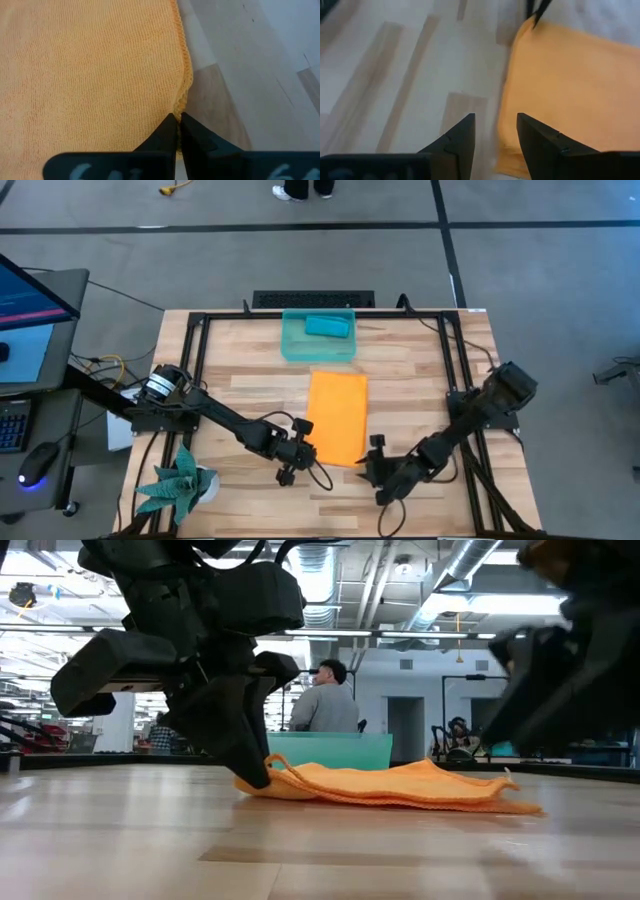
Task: Roll microfiber towels into tight, uniform cylinder then place into a basket
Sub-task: Roll the yellow microfiber cloth
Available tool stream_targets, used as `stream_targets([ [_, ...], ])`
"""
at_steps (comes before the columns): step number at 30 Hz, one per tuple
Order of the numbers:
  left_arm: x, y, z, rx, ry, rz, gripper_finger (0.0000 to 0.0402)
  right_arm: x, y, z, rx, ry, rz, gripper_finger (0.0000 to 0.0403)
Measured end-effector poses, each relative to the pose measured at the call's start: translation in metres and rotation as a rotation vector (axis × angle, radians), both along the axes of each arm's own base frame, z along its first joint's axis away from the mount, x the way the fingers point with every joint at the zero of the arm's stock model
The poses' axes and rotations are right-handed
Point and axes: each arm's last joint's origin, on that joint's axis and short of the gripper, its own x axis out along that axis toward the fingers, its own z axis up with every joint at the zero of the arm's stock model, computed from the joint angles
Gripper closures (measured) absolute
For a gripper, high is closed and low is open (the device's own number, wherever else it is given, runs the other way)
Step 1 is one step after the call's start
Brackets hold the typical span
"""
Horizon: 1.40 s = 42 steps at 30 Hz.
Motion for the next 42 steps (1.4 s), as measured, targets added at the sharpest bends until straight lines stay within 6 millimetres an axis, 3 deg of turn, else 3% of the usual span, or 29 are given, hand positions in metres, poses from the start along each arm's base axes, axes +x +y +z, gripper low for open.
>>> stream_targets([
  [6, -0.001, 0.0, 0.0, 0.003, 0.008, 0.0, 0.0396, 0.015, 0.001, -0.021, -0.035, 0.118, -0.001, 0.0234],
  [12, -0.001, 0.0, -0.001, 0.005, 0.012, 0.001, 0.0396, 0.028, -0.011, -0.017, -0.003, 0.19, -0.093, 0.023],
  [22, -0.001, 0.0, -0.001, 0.003, 0.013, 0.001, 0.0396, 0.031, -0.016, -0.007, -0.037, 0.268, -0.152, 0.0238],
  [28, -0.001, 0.0, -0.001, 0.001, 0.014, 0.0, 0.0396, 0.036, -0.024, -0.008, 0.049, 0.316, -0.198, 0.025],
  [32, -0.001, 0.0, -0.001, -0.001, 0.015, -0.001, 0.0396, 0.038, -0.026, -0.008, 0.074, 0.326, -0.201, 0.0275],
  [42, -0.002, -0.001, -0.001, 0.009, 0.018, -0.019, 0.0396, 0.039, -0.025, -0.008, 0.073, 0.316, -0.188, 0.0392],
])
